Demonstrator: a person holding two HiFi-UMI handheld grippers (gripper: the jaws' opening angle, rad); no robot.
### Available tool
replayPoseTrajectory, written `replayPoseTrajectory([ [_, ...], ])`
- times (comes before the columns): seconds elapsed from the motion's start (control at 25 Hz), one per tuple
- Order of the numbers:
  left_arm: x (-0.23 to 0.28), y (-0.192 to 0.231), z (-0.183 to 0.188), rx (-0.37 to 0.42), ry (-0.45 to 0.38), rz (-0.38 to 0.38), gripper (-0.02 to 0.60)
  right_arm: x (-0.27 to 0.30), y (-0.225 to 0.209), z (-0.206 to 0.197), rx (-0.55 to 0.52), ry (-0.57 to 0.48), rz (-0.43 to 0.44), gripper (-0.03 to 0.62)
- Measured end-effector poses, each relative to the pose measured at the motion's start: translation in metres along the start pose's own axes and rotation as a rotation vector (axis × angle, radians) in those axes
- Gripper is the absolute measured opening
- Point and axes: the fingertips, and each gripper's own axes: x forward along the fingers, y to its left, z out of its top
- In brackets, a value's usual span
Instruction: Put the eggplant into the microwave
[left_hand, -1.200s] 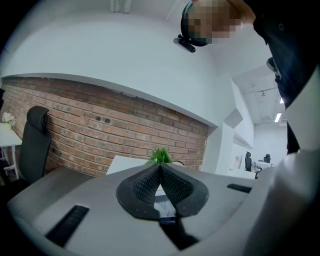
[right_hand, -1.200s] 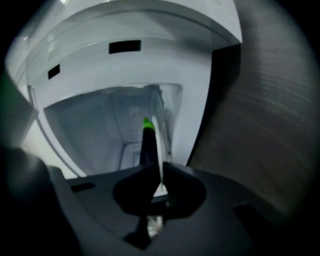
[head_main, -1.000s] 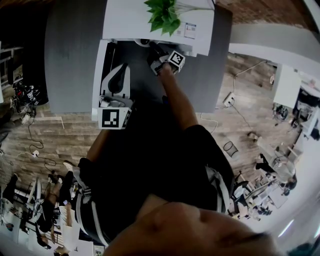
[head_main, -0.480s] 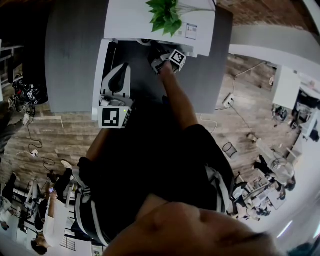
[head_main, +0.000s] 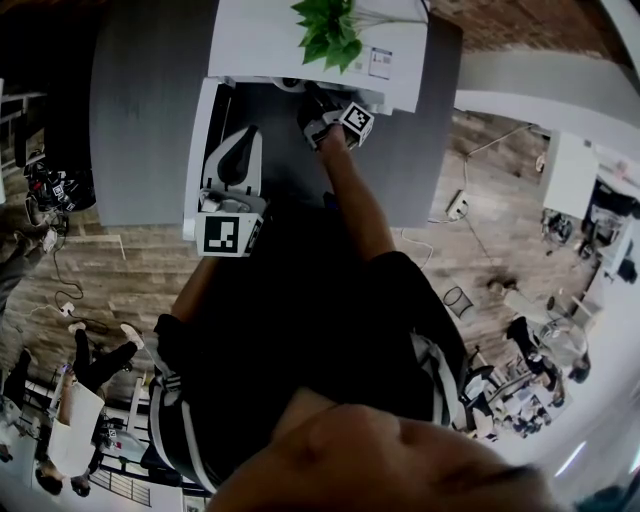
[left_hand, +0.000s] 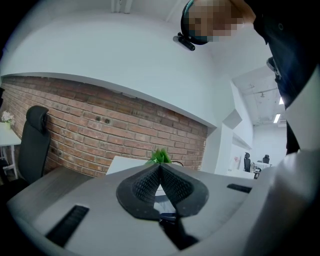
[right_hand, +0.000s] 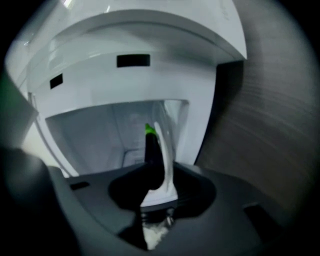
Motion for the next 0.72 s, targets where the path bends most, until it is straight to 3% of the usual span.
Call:
replayPoseTrajectory([
  [0.2, -0.004, -0.001, 0.002, 0.001, -0.001, -0.001, 0.037, -0.009, 0.000, -0.001, -0.041, 0.001, -0.029, 0.127],
  [0.44, -0.010, 0.000, 0.004, -0.001, -0.025, 0.002, 0.037, -0.026, 0.002, -0.006, -0.188, 0.005, -0.120, 0.127],
  [0.6, -0.013, -0.002, 0.006, 0.007, -0.035, 0.000, 0.036, -0.033, 0.002, -0.006, -0.389, 0.022, -0.157, 0.126],
  [0.72, -0.017, -0.003, 0.005, -0.001, -0.028, 0.000, 0.037, -0.040, 0.005, -0.012, -0.594, 0.043, -0.240, 0.123],
])
